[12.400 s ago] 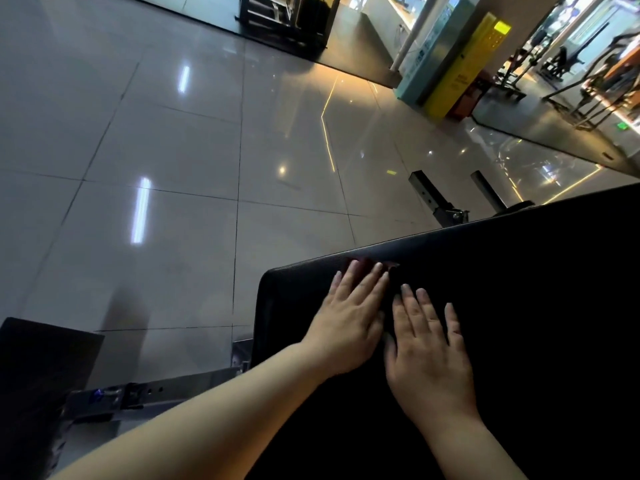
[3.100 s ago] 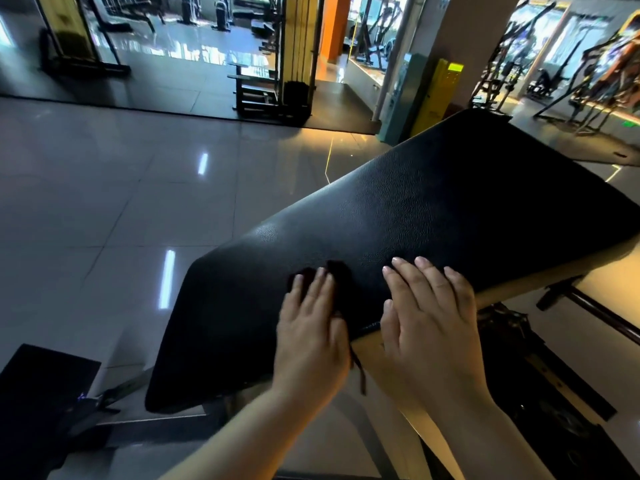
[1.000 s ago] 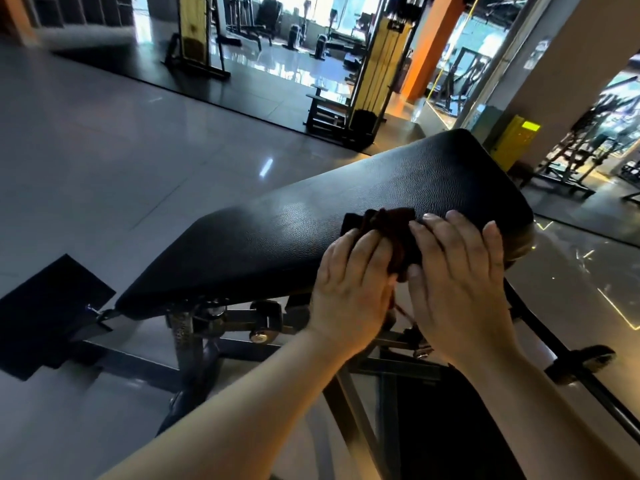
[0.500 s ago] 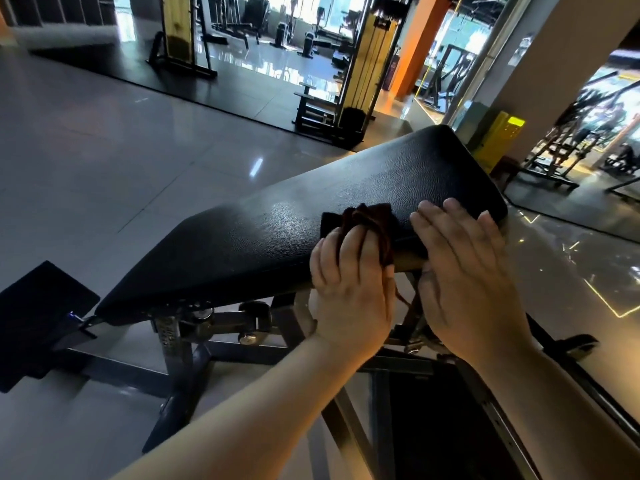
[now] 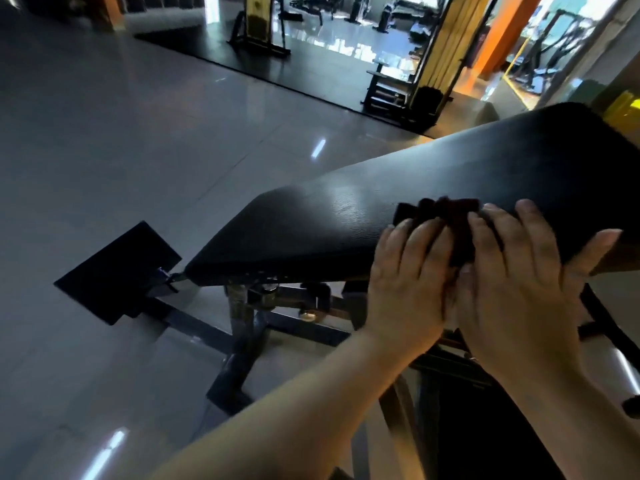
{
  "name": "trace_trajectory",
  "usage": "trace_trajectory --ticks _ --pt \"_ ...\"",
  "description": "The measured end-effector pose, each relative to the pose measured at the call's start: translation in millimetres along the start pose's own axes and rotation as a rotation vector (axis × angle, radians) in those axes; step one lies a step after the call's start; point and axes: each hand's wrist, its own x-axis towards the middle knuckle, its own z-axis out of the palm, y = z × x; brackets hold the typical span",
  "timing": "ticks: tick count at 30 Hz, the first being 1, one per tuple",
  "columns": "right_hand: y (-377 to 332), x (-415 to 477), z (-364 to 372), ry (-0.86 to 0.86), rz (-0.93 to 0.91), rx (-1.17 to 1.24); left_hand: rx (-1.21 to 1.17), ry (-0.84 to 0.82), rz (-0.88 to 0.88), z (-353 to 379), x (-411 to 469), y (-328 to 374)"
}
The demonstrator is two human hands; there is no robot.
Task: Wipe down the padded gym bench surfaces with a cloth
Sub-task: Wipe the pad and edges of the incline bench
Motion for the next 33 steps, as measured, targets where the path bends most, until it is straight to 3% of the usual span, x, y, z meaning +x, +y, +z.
trace_trajectory --ticks 2,4,7,10,14,18,21,24,28,31,33 --pt "-6 3 1 -0.029 -0.006 -0.02 0.12 -0.043 0.051 -7 -14 -39" --pt "-14 3 4 -0.042 -0.028 -0.045 0.201 -0.066 -0.013 -20 -34 -86" --pt "-32 7 8 -0.089 -0.066 -0.083 0.193 -0.069 -0.273 -42 -55 -140" --pt "-50 11 12 -0.131 -0.113 -0.109 0.106 -0.055 -0.506 -46 -55 -128" --pt "-78 21 20 -0.189 -0.2 -0.125 0.022 -0.071 -0.348 -35 -31 -88" --pt "-96 28 29 -0.211 -0.245 -0.095 0.087 -0.138 -0.235 -50 -43 -134" --pt "-105 30 39 -0.173 -0.23 -0.046 0.064 -0.06 -0.502 -64 -60 -183" --pt "-110 30 46 -0.157 -0.234 -0.042 0.003 0.001 -0.718 -57 -55 -172" --pt "-114 30 48 -0.146 -0.234 -0.041 0.002 -0.048 -0.499 -40 -46 -114" --pt "-112 30 49 -0.131 -0.248 -0.039 0.006 -0.05 -0.398 -42 -57 -140" --pt "-112 30 51 -0.107 -0.239 -0.025 0.0 -0.029 -0.465 -49 -66 -164"
